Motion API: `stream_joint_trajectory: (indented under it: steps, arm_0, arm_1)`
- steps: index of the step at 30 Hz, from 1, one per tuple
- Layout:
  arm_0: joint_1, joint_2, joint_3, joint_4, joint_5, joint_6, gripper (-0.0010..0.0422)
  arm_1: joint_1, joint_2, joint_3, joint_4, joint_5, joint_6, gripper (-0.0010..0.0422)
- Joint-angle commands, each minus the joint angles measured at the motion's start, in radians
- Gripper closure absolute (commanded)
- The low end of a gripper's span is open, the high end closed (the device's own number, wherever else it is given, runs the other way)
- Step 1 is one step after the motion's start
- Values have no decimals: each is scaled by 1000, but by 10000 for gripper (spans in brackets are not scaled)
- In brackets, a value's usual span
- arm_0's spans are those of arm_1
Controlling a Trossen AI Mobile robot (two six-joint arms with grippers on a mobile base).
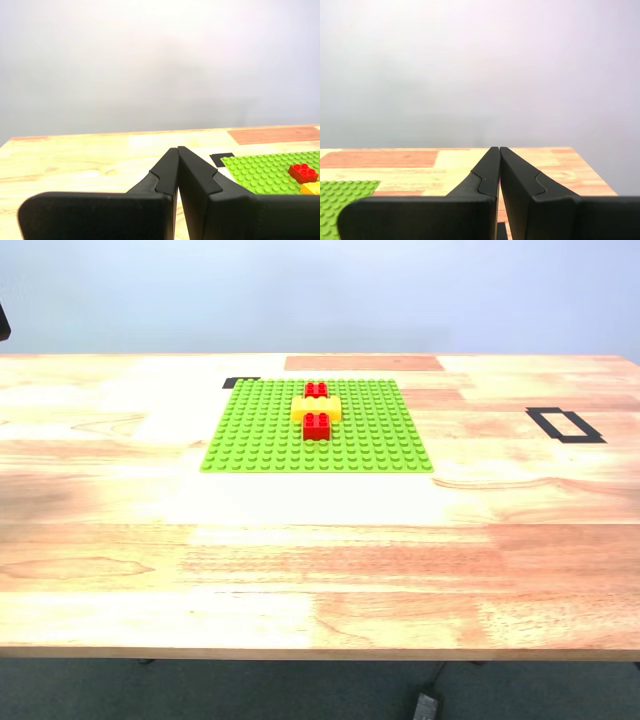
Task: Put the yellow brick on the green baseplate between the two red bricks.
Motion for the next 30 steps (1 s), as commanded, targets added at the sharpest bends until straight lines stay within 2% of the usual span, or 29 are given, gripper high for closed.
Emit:
stream_joint_trajectory:
  steps: [1, 30]
  arm_0:
    - [0, 0, 0, -5, 1, -2, 412]
    - [0, 1, 0, -4, 2, -2, 412]
  arm_1:
    - [0, 10, 0, -2, 2, 1, 413]
    - [0, 25, 0, -1, 2, -6, 413]
